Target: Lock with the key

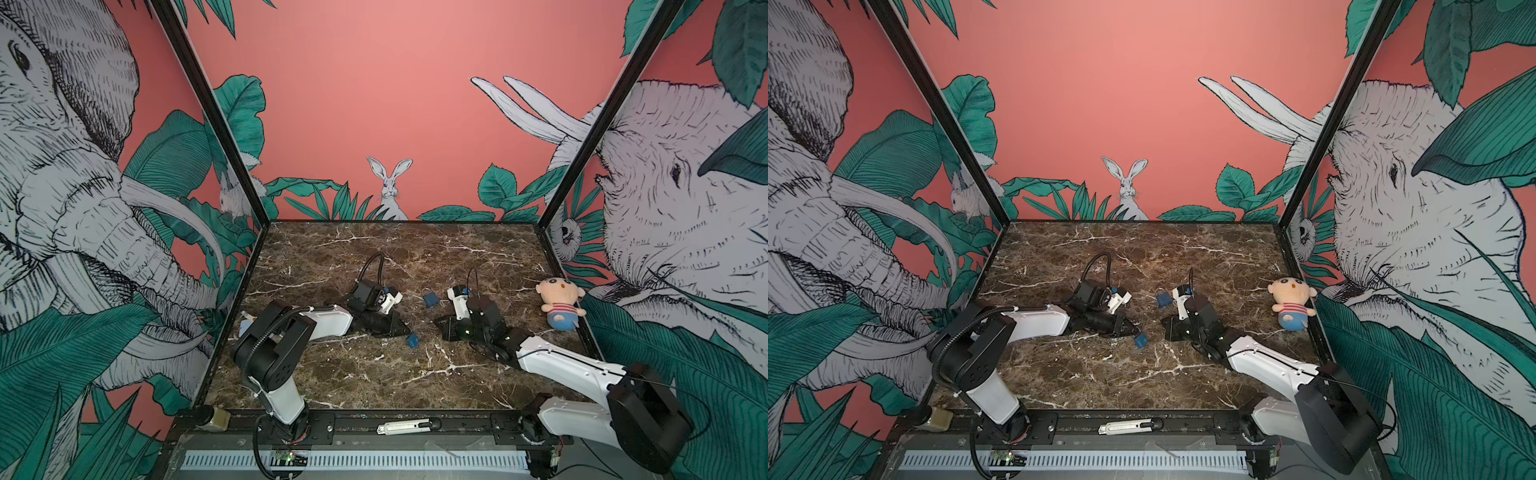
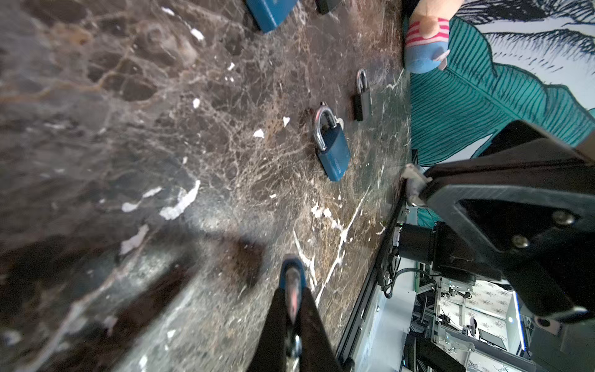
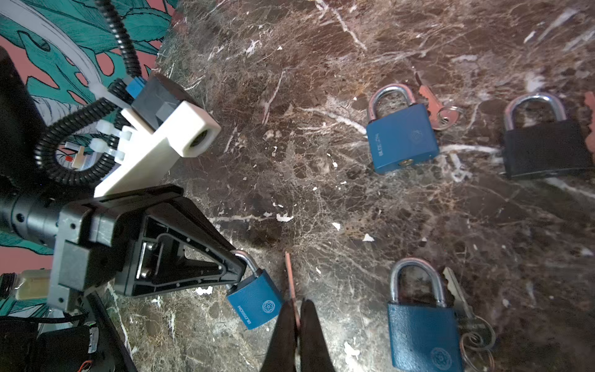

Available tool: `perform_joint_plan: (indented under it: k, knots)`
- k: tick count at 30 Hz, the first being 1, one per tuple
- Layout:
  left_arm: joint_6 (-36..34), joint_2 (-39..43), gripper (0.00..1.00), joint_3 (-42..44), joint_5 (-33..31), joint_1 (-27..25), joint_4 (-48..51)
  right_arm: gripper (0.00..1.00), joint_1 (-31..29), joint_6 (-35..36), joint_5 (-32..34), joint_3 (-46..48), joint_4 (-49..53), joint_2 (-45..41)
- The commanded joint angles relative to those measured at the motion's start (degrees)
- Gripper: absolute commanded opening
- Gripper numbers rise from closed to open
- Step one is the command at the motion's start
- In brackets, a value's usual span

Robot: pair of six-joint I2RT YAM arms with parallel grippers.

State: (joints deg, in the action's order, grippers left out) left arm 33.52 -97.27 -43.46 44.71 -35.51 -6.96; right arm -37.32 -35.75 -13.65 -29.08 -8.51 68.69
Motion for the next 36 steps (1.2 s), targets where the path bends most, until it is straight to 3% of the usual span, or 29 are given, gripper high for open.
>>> perform_joint_plan:
  k: [1,8,14,18,36]
  knots:
    - [-0.12,-0.24,0.00,0.22,1.86,-0.24,-2.71,0.00,-0.64,-0.70,2.30,0.30,-2.33,-0.95]
    - [0.05,-3.16,0.03,0.35,1.27,-0.20,-4.11,0.00,-1.17,-1.15,1.91,-0.34,-3.15,0.68]
    - [-0.97,-3.54,0.22,0.13,-0.71,-0.26,-2.17,0.00,-1.50,-1.14,2.06,-0.80,-3.06,1.48]
    - [-0.85,-3.08,0.28,0.09,-2.59,-0.30,-1.49,0.00,-2.04,-1.21,3.30,-0.88,-2.57,2.66]
    - [-3.23,6.63,0.31,-0.48,-14.17,1.62,7.67,0.00,-5.18,-1.14,5.34,-2.14,-4.36,8.81]
